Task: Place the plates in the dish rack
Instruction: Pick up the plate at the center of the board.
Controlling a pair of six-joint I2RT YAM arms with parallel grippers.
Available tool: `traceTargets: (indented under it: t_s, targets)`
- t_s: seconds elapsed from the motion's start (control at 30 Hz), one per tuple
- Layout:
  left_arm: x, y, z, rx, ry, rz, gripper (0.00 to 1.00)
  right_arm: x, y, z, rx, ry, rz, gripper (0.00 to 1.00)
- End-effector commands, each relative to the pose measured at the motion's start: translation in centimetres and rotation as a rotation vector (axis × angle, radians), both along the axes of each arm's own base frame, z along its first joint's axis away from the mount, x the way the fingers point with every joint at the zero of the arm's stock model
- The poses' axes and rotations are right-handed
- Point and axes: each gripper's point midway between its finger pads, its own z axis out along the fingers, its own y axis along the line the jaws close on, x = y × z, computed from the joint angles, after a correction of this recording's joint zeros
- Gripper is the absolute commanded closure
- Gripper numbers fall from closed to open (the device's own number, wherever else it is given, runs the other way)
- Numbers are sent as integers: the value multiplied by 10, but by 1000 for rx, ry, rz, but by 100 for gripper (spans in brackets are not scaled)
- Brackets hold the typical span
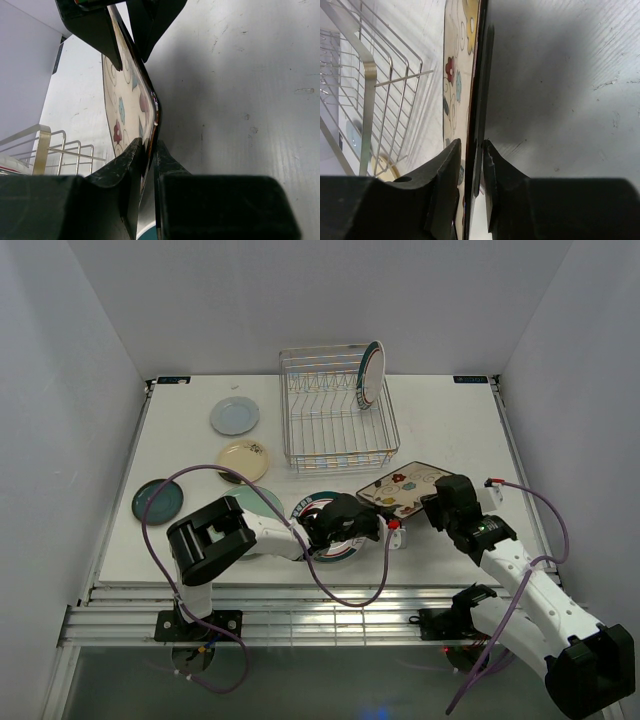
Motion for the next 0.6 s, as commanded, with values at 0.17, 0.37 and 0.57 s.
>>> traceTargets:
  t_s: [0.17,0.37,0.57]
  targets:
    - [0,0,49,-125,-26,11,100,10,-1,14,13,-49,-7,73]
    - [1,-1,50,-128,-23,15,100,9,-3,17,11,-65,-11,85]
    - [2,-2,51,-132,-20,16,100,7,-4,17,18,-70,-17,92]
